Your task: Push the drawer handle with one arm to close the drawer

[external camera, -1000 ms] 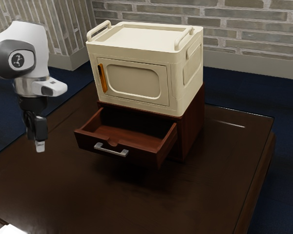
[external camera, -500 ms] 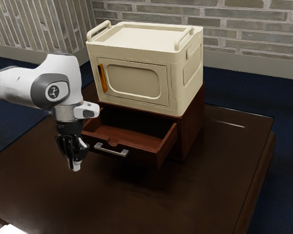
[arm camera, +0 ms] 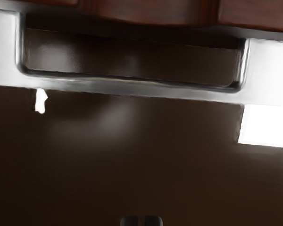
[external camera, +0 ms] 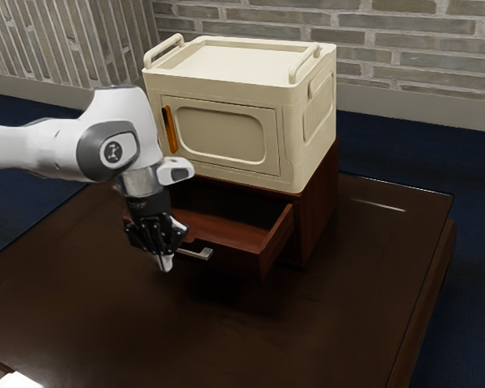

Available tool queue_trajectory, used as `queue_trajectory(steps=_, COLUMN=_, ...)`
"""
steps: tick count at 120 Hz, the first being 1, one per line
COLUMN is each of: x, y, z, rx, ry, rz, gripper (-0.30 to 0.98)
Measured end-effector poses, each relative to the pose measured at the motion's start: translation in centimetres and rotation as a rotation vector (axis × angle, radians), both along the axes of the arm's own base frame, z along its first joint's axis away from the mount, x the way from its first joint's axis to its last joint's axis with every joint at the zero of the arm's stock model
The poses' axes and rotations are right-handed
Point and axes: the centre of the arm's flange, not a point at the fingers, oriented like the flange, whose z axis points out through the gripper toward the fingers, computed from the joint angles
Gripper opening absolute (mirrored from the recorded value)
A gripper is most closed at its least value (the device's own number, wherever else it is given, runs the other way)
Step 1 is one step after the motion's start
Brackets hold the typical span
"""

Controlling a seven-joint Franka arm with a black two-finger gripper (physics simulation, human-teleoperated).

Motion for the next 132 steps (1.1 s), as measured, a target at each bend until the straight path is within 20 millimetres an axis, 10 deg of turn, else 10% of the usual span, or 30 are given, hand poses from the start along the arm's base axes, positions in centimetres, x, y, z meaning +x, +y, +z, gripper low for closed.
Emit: queue_trajectory(steps=132, x=7.3, y=-2.0, z=-1.7, rx=0.058, ry=-0.183, rz=-0.096, gripper=-0.10)
